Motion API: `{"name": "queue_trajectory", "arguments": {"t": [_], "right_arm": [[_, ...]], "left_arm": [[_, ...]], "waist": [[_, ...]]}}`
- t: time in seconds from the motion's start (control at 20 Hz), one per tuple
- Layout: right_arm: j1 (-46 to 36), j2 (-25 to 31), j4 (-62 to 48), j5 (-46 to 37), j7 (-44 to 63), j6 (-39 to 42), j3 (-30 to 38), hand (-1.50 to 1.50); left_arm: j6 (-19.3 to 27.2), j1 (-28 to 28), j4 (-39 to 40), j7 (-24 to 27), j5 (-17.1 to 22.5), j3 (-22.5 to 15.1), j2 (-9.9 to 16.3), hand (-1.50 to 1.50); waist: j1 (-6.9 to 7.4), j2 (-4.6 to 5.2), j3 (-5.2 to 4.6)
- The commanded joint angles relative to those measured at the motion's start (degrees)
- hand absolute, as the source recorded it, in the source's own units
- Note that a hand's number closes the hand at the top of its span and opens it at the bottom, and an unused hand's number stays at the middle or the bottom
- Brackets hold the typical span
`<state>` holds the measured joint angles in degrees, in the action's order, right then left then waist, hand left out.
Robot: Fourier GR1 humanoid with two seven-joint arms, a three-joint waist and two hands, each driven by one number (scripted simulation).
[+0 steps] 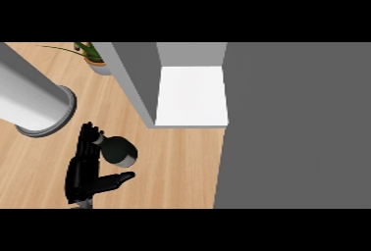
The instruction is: Pick up the wine, place it into the cabinet and close the cabinet
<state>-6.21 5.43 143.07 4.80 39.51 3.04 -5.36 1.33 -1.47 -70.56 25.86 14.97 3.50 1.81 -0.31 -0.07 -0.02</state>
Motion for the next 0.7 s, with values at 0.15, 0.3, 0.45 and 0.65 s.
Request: {"name": "queue_trajectory", "arguments": {"t": [0.15, 0.3, 0.45, 0.65], "right_arm": [[0.83, -1.4, 7.68, 0.41, 3.34, -1.36, -3.2, -1.5], [4.92, -0.25, 8.92, 2.56, 0.93, 1.07, -0.96, -1.5], [-0.65, -1.13, 5.99, 0.22, 3.65, -1.73, -1.71, -1.5], [3.13, 0.85, 7.11, 5.32, 0.37, 1.9, 2.89, -1.5]], "left_arm": [[1.4, 6.18, 4.73, -1.48, -0.22, 1.09, -0.02, -1.5], [-3.92, 6.07, 11.81, 4.29, 1.95, 3.37, 0.84, -1.5], [-4.19, 4.18, 10.01, 4.57, 0.46, 1.63, 0.72, -1.5], [-5.46, 6.38, 13.93, 7.34, 1.87, 3.07, -0.05, -1.5]], "waist": [[0.0, 0.0, -0.01], [-0.13, 0.03, 0.01], [0.24, 0.01, 0.01], [0.02, 0.03, 0.03]]}}
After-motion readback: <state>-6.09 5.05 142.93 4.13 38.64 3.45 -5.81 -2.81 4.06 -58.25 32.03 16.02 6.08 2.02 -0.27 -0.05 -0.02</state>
